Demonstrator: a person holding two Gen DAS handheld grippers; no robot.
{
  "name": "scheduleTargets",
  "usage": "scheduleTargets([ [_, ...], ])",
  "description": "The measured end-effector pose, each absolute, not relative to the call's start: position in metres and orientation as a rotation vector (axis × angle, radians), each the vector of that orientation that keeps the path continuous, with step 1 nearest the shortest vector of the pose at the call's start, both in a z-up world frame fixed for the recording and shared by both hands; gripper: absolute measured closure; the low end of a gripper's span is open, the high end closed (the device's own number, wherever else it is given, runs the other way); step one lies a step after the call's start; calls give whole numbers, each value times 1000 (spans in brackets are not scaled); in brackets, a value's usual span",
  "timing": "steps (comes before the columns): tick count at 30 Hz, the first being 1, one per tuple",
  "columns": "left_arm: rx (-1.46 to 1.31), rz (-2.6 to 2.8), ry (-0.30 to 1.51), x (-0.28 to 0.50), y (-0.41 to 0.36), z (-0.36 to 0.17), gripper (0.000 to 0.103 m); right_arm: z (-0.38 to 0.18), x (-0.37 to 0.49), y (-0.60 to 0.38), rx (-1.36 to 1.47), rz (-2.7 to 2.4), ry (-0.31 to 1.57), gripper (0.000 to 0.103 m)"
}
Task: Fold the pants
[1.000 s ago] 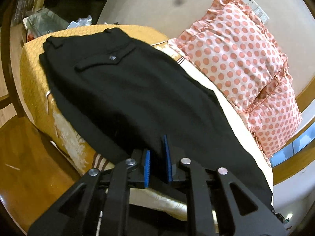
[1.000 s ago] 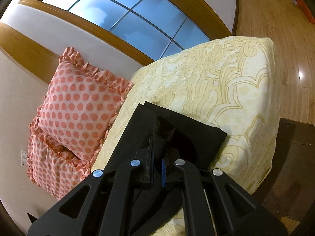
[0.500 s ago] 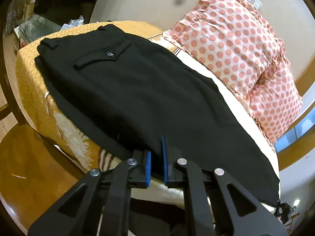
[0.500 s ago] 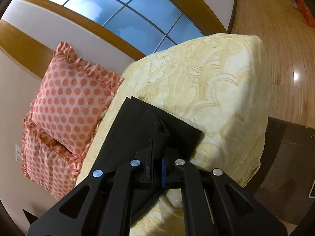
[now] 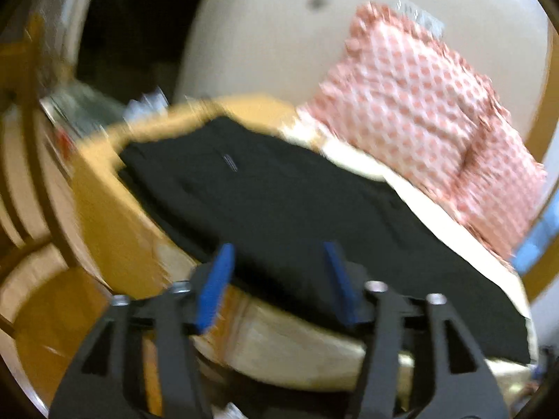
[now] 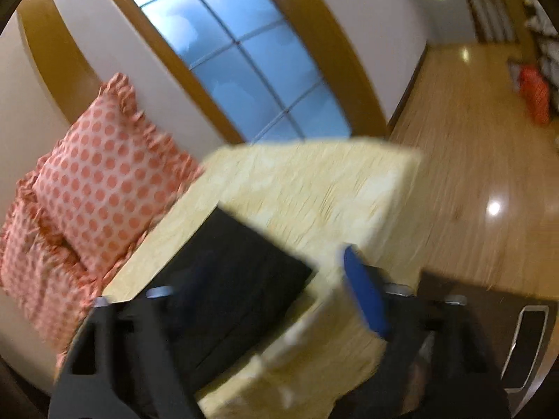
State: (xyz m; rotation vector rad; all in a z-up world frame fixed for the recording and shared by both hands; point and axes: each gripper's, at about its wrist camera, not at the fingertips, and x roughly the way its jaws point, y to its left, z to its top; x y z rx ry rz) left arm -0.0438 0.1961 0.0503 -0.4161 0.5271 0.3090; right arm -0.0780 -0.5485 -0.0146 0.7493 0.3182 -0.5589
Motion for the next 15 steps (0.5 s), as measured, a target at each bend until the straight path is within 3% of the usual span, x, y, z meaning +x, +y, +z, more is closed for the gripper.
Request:
scheduleTargets([
  [6,-336,275,431,-23,186,77,22,-27,-62,-563,722,-566,344,29],
  [12,-308,127,548,32,154,54,19,-31,-60,-531,662,-441,347,32],
  [15,-313,92,603,43,144,36,19,-35,-67,-519,719,-328,327,44],
])
